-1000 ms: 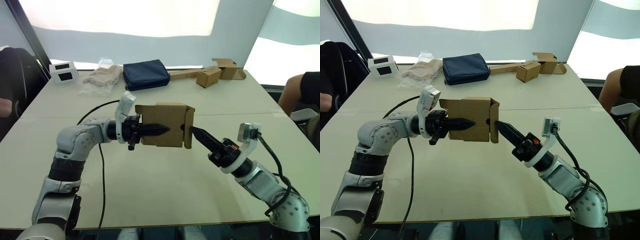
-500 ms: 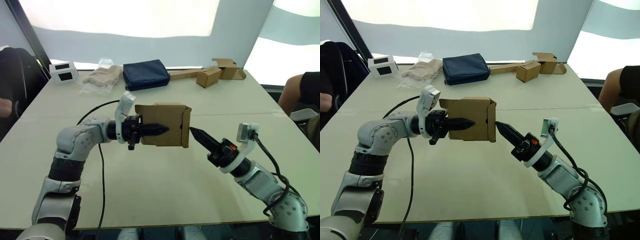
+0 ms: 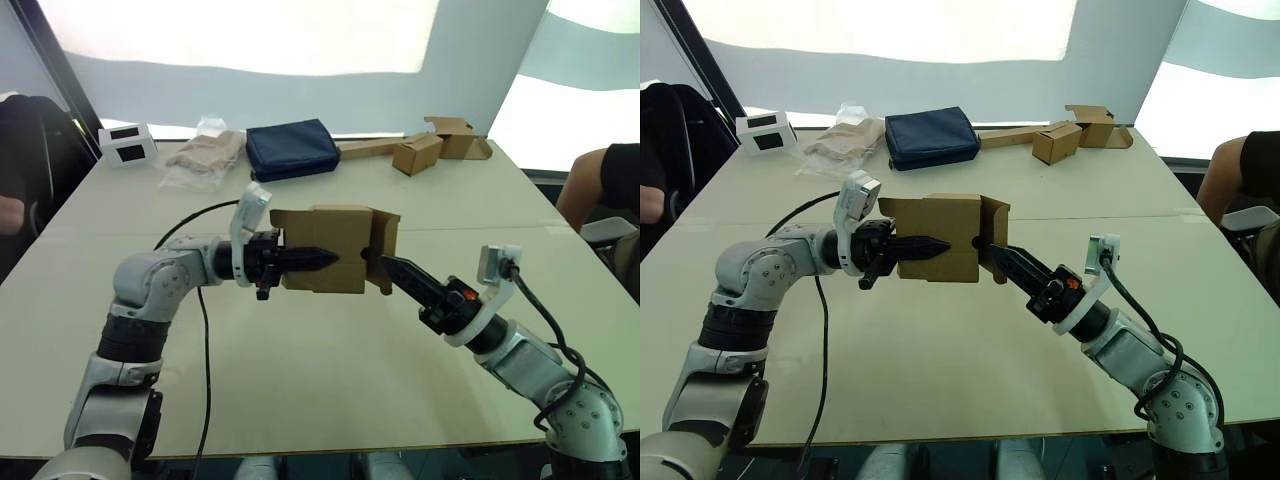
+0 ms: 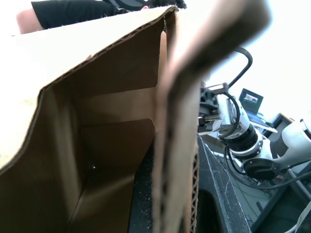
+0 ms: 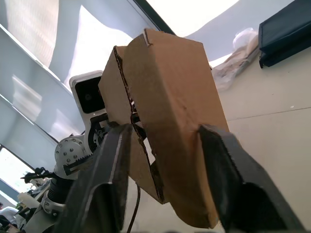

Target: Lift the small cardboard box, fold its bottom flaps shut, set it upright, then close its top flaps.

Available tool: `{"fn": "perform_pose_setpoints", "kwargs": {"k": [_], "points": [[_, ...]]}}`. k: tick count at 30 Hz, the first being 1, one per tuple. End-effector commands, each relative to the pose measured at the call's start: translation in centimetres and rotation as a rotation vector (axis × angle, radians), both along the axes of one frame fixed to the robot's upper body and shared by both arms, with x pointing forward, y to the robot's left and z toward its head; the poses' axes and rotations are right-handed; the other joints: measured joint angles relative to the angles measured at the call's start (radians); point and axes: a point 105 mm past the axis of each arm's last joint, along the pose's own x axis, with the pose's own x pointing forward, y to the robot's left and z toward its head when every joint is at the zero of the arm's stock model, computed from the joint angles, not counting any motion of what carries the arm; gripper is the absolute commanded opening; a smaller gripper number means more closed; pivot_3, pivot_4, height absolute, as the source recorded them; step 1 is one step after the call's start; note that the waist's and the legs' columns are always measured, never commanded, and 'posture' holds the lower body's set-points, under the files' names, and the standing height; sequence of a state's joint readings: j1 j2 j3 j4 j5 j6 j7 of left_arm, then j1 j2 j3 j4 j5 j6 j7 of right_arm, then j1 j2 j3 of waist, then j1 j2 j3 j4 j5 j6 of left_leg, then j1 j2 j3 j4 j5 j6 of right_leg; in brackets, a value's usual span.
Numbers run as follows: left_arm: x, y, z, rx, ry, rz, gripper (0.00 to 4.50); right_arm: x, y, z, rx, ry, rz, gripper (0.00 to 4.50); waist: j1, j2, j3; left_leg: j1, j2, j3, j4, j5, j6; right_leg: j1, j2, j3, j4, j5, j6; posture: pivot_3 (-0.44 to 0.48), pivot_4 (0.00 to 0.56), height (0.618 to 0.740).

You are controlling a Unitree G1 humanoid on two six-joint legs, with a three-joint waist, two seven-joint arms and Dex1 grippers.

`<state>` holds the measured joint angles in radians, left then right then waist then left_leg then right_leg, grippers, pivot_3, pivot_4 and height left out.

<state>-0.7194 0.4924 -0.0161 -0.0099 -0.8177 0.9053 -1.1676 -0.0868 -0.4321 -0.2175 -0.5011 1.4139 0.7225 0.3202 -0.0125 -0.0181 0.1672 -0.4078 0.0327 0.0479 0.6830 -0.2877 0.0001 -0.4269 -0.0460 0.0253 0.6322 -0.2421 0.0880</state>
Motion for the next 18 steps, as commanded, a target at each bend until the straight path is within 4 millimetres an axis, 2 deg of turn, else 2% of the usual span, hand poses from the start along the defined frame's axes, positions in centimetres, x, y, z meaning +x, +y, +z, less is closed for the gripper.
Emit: {"fn": "perform_pose_setpoints", "kwargs": {"k": [1,8,18], "points": [[-0.08,0.06,1.50,-0.036,-0.049,-0.007,0.00,-0.08,-0.42,0.96,0.011,-0.046,-0.017,2.49,0.000,0.000,0.000,0.000,0.000,0.000,0.000,0.000,0.000,0.000,0.000,0.000,0.000,0.000,0.000,0.000,0.150,0.740],[-0.10,0.03,1.66,-0.041,-0.051,-0.004,0.00,-0.01,-1.17,1.41,0.046,-0.053,-0.040,2.49,0.001,0.000,0.000,0.000,0.000,0.000,0.000,0.000,0.000,0.000,0.000,0.000,0.000,0.000,0.000,0.000,0.150,0.740],[0.14,0.21,1.96,-0.053,-0.044,0.005,0.00,-0.32,-0.80,1.42,0.056,-0.051,-0.025,2.49,0.000,0.000,0.000,0.000,0.000,0.000,0.000,0.000,0.000,0.000,0.000,0.000,0.000,0.000,0.000,0.000,0.150,0.740]]}}
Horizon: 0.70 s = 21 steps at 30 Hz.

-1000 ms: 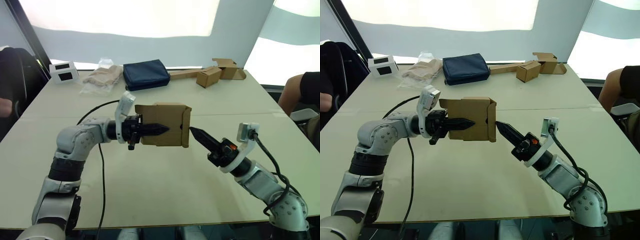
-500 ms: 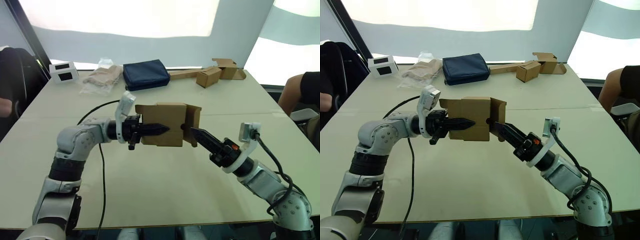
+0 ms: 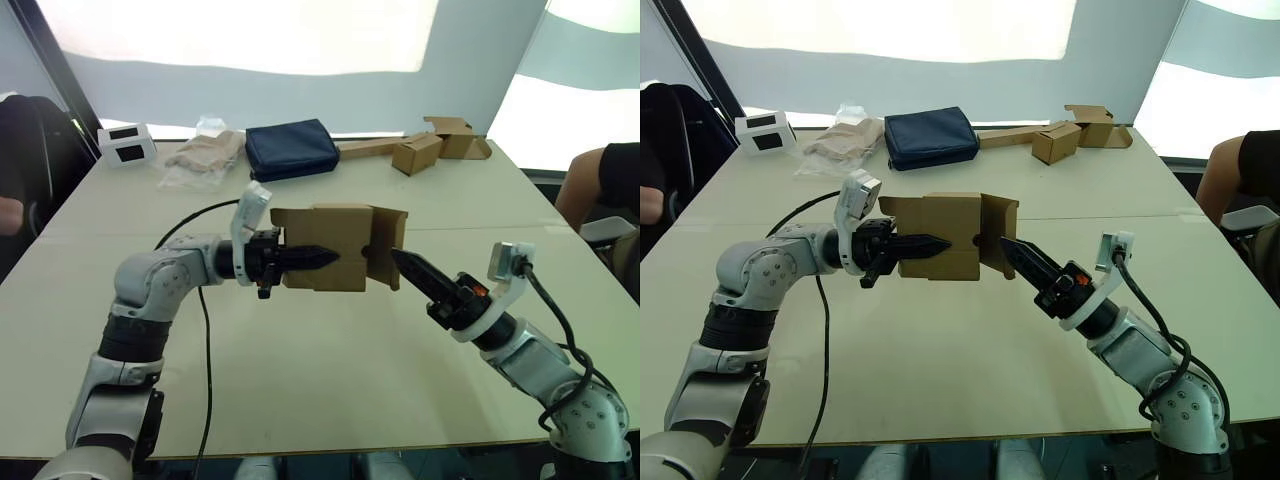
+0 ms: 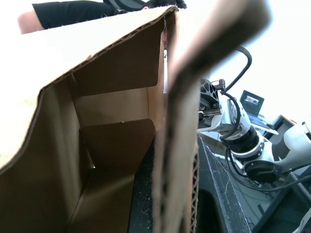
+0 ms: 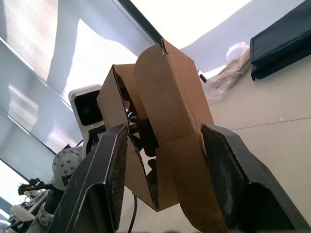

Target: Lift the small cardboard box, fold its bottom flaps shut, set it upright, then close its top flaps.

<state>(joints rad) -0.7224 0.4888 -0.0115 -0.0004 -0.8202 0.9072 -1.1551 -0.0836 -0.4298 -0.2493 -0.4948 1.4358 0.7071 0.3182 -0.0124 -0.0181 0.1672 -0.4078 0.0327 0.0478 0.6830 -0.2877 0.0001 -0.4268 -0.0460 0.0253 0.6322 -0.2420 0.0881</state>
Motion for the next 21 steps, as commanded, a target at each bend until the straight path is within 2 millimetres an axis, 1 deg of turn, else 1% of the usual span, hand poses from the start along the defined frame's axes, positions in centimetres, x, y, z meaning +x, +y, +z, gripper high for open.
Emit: {"fn": "perform_pose_setpoints", "kwargs": {"k": [1,12,21], "points": [[-0.11,0.12,2.04,-0.051,-0.052,-0.009,0.00,-0.46,0.07,0.88,0.025,-0.038,0.005,2.49,0.000,0.000,0.000,0.000,0.000,0.000,0.000,0.000,0.000,0.000,0.000,0.000,0.000,0.000,0.000,0.000,0.150,0.740],[-0.26,-0.15,2.45,-0.061,-0.049,-0.020,0.00,-0.06,-0.19,0.53,0.027,-0.030,-0.026,2.49,0.000,0.000,0.000,0.000,0.000,0.000,0.000,0.000,0.000,0.000,0.000,0.000,0.000,0.000,0.000,0.000,0.150,0.740],[-0.27,-0.18,2.10,-0.053,-0.043,-0.022,0.00,-0.18,-0.24,0.80,0.032,-0.041,-0.028,2.49,0.000,0.000,0.000,0.000,0.000,0.000,0.000,0.000,0.000,0.000,0.000,0.000,0.000,0.000,0.000,0.000,0.150,0.740]]}}
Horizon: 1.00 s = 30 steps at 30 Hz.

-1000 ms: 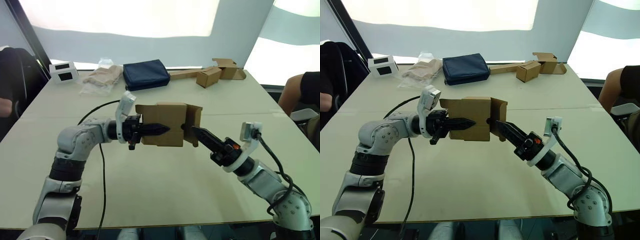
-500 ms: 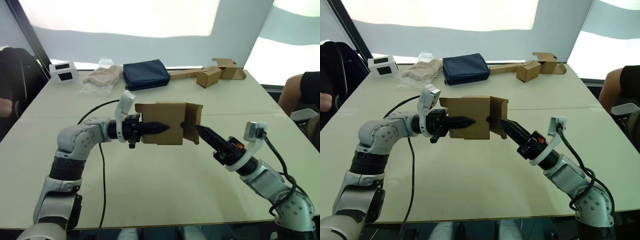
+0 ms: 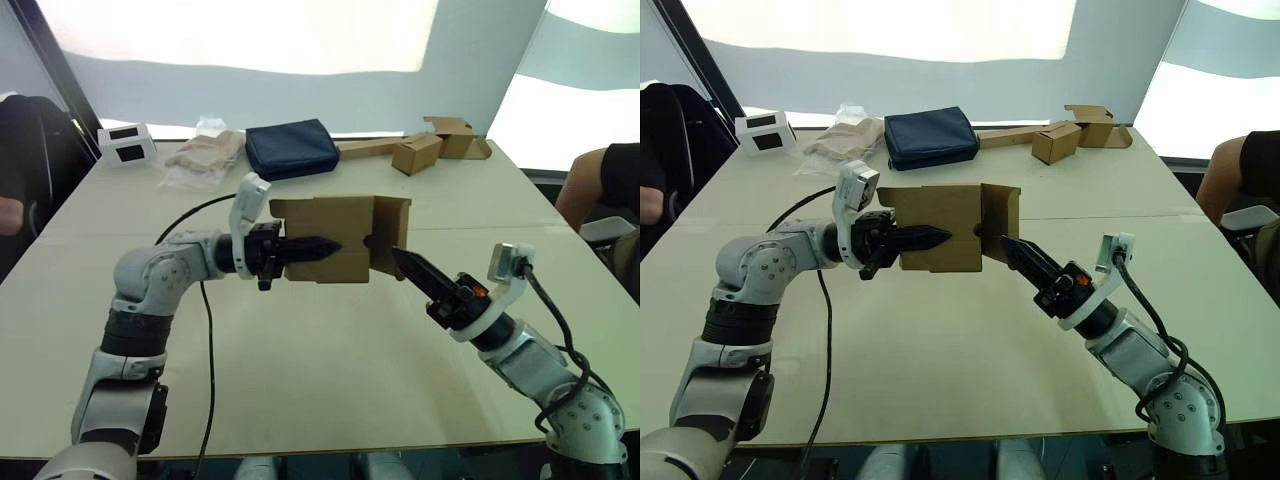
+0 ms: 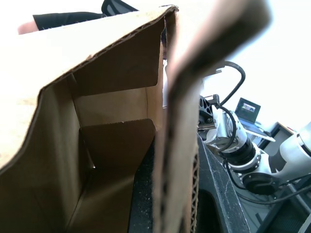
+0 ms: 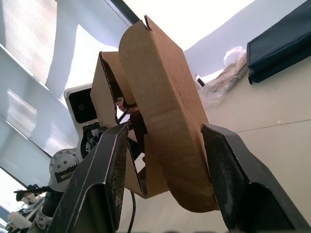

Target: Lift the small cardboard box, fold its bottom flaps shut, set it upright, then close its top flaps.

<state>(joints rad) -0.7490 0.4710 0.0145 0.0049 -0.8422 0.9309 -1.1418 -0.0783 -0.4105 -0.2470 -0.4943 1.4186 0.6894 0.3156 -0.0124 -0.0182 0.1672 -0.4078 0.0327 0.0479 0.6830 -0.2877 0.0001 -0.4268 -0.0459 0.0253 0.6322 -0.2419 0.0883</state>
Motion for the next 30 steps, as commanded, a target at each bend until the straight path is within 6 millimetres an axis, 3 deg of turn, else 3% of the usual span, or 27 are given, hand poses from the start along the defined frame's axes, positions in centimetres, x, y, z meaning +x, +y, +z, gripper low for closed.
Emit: {"fn": "perform_pose_setpoints", "kwargs": {"k": [1,7,11,30], "points": [[-0.31,-0.02,1.02,-0.018,-0.041,-0.014,0.00,-0.36,-0.16,0.94,0.019,-0.040,-0.008,2.49,0.000,0.000,0.000,0.000,0.000,0.000,0.000,0.000,0.000,0.000,0.000,0.000,0.000,0.000,0.000,0.000,0.150,0.740],[-0.14,-0.04,0.81,-0.017,-0.034,-0.011,0.00,-0.40,-0.25,1.31,0.033,-0.046,-0.013,2.49,0.000,0.000,0.000,0.000,0.000,0.000,0.000,0.000,0.000,0.000,0.000,0.000,0.000,0.000,0.000,0.000,0.150,0.740],[-0.15,-0.12,0.81,-0.018,-0.032,-0.012,0.00,-0.45,-0.30,1.34,0.033,-0.045,-0.012,1.48,0.000,0.000,0.000,0.000,0.000,0.000,0.000,0.000,0.000,0.000,0.000,0.000,0.000,0.000,0.000,0.000,0.150,0.740],[-0.51,-0.47,1.03,-0.036,-0.035,-0.027,0.00,-0.07,0.29,1.18,-0.021,-0.053,-0.022,1.48,0.000,0.000,0.000,0.000,0.000,0.000,0.000,0.000,0.000,0.000,0.000,0.000,0.000,0.000,0.000,0.000,0.150,0.740]]}}
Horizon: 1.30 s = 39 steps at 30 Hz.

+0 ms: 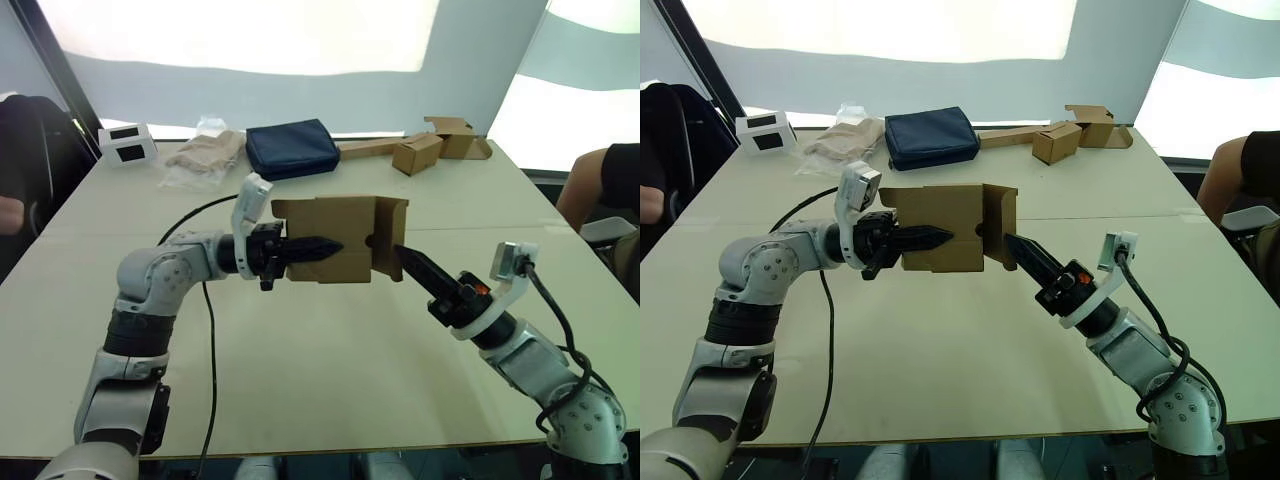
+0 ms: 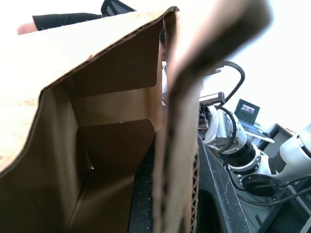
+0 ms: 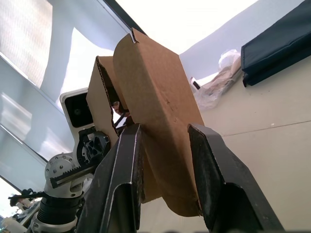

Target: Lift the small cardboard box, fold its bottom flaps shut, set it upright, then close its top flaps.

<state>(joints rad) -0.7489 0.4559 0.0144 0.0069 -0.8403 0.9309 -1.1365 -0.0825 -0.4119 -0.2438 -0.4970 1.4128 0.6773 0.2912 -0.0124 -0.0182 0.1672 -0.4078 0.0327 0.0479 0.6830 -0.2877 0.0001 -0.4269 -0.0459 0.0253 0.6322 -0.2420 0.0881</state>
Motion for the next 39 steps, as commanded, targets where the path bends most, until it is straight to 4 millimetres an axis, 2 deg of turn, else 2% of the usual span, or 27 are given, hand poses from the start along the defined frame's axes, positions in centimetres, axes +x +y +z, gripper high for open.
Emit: {"fn": "perform_pose_setpoints", "kwargs": {"k": [1,22,29,39], "points": [[-0.5,-0.2,1.0,-0.027,-0.040,-0.023,0.00,-0.3,0.5,1.2,-0.019,-0.060,0.000,1.48,0.000,0.000,0.000,0.000,0.000,0.000,0.000,0.000,0.000,0.000,0.000,0.000,0.000,0.000,0.000,0.000,0.150,0.740],[0.2,-1.3,0.1,-0.044,-0.020,0.007,0.00,-0.9,2.8,2.2,-0.078,-0.100,-0.019,1.48,0.000,0.000,0.000,0.000,0.000,0.000,0.000,0.000,0.000,0.000,0.000,0.000,0.000,0.000,0.000,0.000,0.150,0.740],[0.0,-1.7,-0.2,-0.041,-0.020,0.004,0.00,-1.6,3.4,3.2,0.046,-0.036,0.048,1.48,0.000,0.000,0.000,0.000,0.000,0.000,0.000,0.000,0.000,0.000,0.000,0.000,0.000,0.000,0.000,0.000,0.150,0.740],[-0.1,-2.1,0.4,-0.070,-0.018,0.010,0.00,-2.1,5.4,2.4,-0.057,-0.037,0.128,1.48,0.000,0.000,0.000,0.000,0.000,0.000,0.000,0.000,0.000,0.000,0.000,0.000,0.000,-0.001,-0.001,0.000,0.150,0.740]]}}
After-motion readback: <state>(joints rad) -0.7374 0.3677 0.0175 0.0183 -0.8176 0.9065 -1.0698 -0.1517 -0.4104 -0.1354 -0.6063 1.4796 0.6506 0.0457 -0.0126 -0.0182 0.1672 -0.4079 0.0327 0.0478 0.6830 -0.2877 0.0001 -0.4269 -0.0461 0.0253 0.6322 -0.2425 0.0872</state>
